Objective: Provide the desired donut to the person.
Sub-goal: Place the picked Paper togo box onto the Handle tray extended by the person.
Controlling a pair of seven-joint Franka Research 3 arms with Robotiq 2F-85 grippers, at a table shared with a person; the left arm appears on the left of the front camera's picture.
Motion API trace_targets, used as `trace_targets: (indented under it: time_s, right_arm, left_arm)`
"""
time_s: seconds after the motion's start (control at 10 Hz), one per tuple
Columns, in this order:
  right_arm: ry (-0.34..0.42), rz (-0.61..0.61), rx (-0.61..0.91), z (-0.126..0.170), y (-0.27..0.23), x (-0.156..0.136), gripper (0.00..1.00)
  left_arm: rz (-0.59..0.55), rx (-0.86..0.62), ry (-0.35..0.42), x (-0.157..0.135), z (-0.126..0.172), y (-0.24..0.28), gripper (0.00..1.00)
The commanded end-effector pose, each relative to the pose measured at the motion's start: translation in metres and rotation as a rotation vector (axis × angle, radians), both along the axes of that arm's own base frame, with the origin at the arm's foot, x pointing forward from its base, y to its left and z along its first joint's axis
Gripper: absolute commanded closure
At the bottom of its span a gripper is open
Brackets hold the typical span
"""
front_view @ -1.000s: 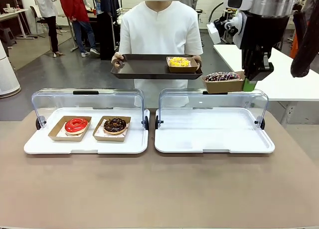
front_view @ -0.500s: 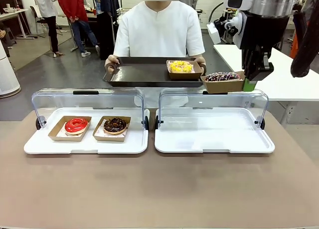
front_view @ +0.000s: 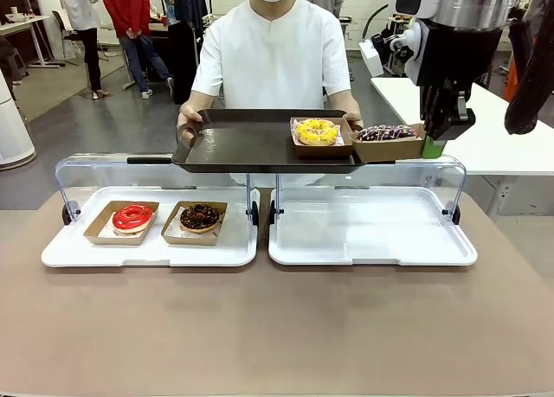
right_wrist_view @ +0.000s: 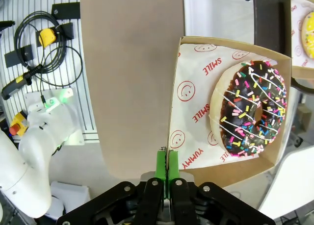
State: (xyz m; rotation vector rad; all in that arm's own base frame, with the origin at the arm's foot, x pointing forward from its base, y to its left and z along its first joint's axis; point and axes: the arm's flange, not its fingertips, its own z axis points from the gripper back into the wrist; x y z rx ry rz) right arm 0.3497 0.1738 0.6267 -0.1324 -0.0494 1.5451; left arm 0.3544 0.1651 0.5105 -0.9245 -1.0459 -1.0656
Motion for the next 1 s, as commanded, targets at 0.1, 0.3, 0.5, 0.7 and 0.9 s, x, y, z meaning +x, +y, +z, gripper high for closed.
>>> trace_targets:
  time_s: [0.1,0.3,0.5,0.7,0.9]
  right_arm:
    - [-0.004,-0.001,-0.003,-0.004,-0.002,-0.004,1.00]
    - [-0.004,-0.001,-0.003,-0.004,-0.002,-0.004,1.00]
    - [-0.004,-0.001,-0.003,-0.004,-0.002,-0.004,1.00]
    - [0.000,0.000,0.000,0.000,0.000,0.000,0.98]
    - [-0.050,0.000,0.023,0.027,0.016,-0.010,0.98]
  left_arm:
    - [-0.003,-0.007,-0.006,-0.001,0.002,0.001,0.00]
    - [-0.003,-0.007,-0.006,-0.001,0.002,0.001,0.00]
    - [-0.003,-0.007,-0.006,-0.001,0.002,0.001,0.00]
    - [-0.003,-0.007,-0.006,-0.001,0.002,0.001,0.00]
    - [-0.003,-0.007,-0.006,-0.001,0.002,0.001,0.00]
